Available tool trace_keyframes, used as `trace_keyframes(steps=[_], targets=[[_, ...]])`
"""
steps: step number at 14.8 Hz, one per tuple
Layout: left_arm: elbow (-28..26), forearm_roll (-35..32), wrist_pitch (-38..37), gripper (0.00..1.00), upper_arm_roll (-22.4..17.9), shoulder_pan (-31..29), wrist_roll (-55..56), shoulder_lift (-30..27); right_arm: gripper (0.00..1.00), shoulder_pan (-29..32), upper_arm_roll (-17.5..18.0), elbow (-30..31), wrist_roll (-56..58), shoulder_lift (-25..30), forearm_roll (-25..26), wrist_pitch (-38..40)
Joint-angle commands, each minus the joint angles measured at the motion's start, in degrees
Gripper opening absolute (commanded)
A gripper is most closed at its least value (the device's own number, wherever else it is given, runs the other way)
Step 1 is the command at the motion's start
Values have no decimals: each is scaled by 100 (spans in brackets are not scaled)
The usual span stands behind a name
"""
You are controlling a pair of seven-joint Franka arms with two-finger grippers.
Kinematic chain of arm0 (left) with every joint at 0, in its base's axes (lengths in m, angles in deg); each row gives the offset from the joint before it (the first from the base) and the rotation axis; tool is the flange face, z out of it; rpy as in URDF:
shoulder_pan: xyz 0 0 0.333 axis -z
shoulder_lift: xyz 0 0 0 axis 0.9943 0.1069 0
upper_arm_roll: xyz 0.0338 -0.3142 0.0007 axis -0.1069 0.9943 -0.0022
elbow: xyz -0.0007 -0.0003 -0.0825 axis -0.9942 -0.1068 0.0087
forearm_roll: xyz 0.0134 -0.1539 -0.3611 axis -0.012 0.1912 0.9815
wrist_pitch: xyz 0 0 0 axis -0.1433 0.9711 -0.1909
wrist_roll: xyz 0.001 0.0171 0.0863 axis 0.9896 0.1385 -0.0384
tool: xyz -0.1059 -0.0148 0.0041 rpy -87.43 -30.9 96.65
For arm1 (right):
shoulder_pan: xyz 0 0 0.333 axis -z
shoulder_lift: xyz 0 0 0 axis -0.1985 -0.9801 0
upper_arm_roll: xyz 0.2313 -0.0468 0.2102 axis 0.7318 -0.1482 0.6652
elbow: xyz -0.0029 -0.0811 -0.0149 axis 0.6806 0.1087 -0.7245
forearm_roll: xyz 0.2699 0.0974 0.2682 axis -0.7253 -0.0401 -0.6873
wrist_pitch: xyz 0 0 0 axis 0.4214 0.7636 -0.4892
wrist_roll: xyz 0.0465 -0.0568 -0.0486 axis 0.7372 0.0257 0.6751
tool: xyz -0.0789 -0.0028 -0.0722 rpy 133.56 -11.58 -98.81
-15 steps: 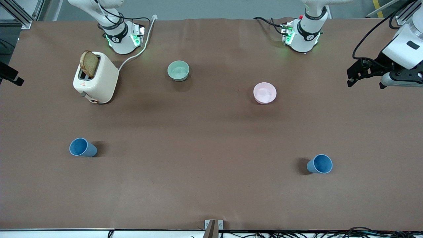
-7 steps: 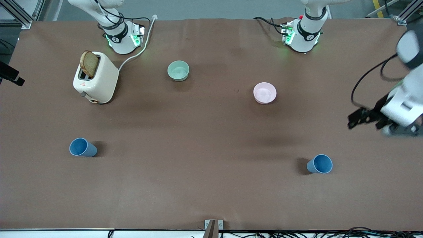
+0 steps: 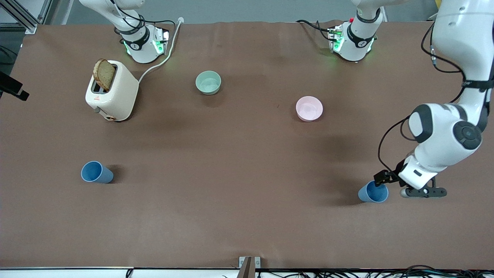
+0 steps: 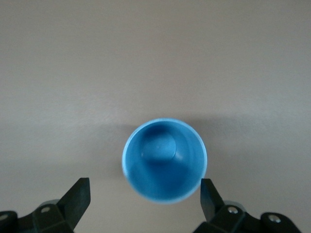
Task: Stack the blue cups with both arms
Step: 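Reach the right gripper to one blue cup while the left gripper reaches the other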
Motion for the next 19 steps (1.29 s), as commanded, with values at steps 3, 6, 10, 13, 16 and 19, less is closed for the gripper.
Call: trace_keyframes(steps=[3, 6, 10, 13, 16, 19], targets=[[270, 6, 0, 85, 24, -28, -14, 415, 100, -129, -7, 65, -4, -1013, 47, -938], [358, 15, 0, 64, 24, -37, -22, 644, 100, 20, -24, 301, 573, -1620, 65, -1816], [358, 6, 0, 12, 24, 24, -31, 706, 100, 249, -24, 1451, 1173, -1902, 83, -3626], [393, 15, -35, 0, 59, 51, 65, 671, 100, 371, -24, 1858, 1418, -2253, 135, -4411], [385, 76, -210, 0, 356, 33, 196, 496, 100, 469, -24, 1963, 1674, -2544, 135, -4754], [402, 76, -676, 0, 1031, 33, 1405, 224, 100, 434, -24, 1999, 1675, -2772, 127, -5001]])
